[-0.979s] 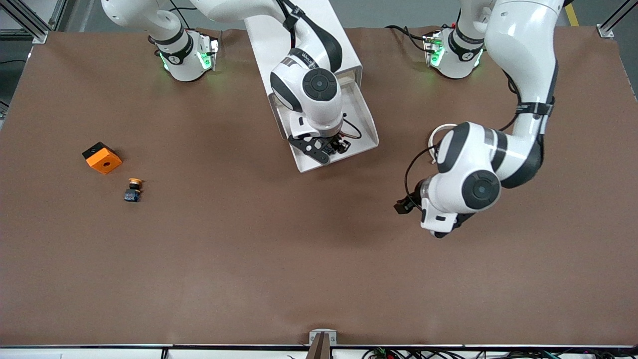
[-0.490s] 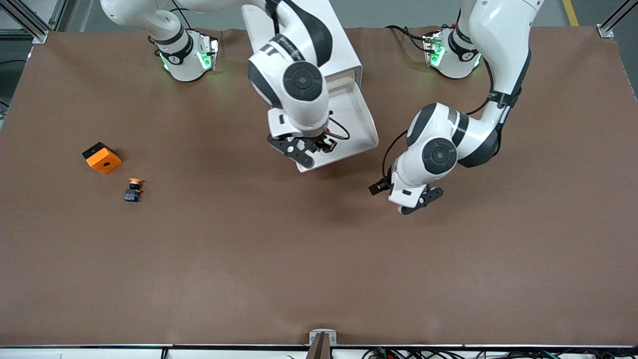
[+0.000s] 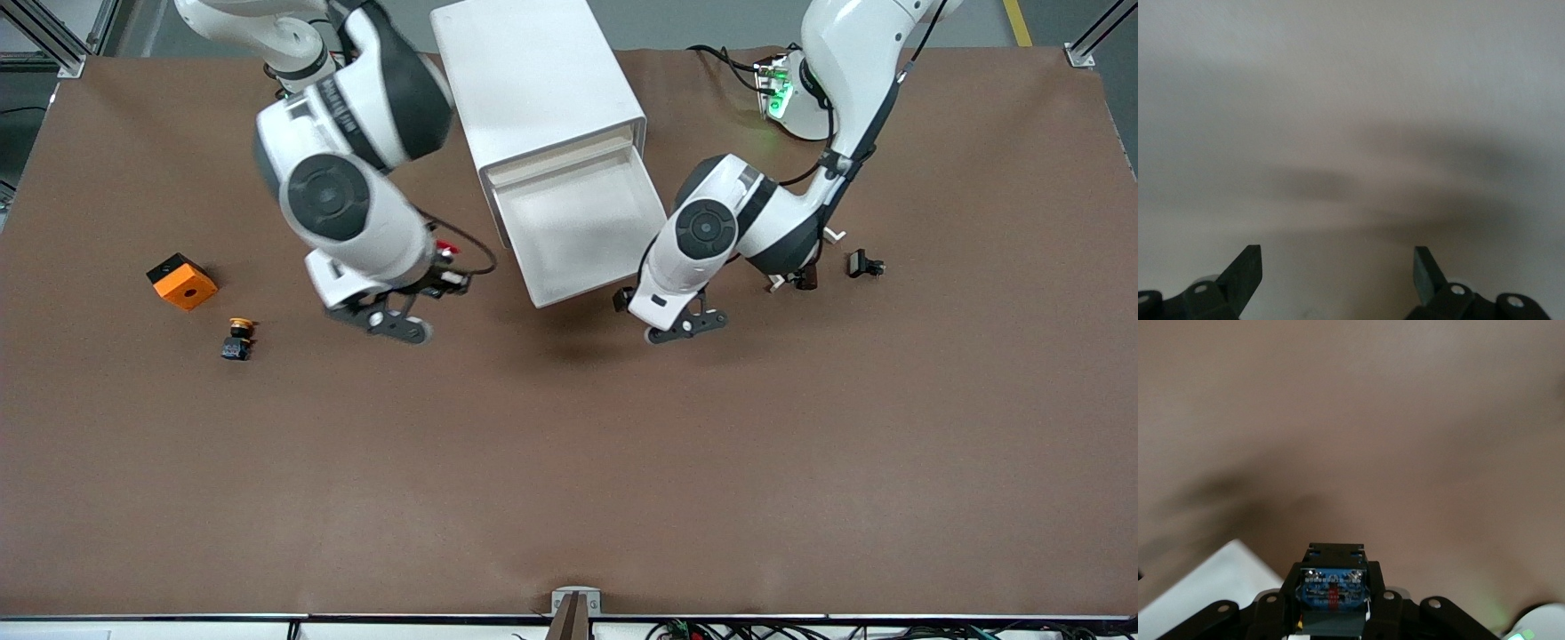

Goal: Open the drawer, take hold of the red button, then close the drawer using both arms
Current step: 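Close the drawer with the left gripper while the right gripper moves the button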

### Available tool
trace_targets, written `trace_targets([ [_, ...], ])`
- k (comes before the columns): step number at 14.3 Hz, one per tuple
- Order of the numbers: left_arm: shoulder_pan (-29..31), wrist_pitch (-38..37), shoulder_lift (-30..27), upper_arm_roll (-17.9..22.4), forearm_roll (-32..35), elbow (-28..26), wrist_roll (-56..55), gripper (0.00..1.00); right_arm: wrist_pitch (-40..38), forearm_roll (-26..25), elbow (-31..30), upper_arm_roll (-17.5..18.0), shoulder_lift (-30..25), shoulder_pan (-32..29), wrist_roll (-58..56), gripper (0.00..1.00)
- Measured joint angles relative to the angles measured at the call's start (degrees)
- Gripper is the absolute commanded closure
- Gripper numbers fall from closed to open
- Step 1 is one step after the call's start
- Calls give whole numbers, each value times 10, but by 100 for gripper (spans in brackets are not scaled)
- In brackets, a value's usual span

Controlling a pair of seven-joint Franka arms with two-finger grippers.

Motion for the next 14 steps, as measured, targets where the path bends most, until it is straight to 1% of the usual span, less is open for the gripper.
trace_targets([
  [2,0,0,-1,-20,0,-12,-6,0,15,-9,-28,-1,-3,-47,-88,82],
  [4,3,0,-3,-36,0,-19,-16,0,55,-22,-61,-2,-4,-91,-169,82],
  [9,3,0,-4,-92,-23,-35,-63,0,227,-39,-173,-3,-7,-202,-359,82],
  [11,1,0,-4,-113,-26,-41,-94,0,301,-42,-220,-3,-6,-240,-406,81],
  [14,-2,0,-1,-142,-26,-46,-118,0,383,-44,-281,-2,-4,-268,-420,81],
])
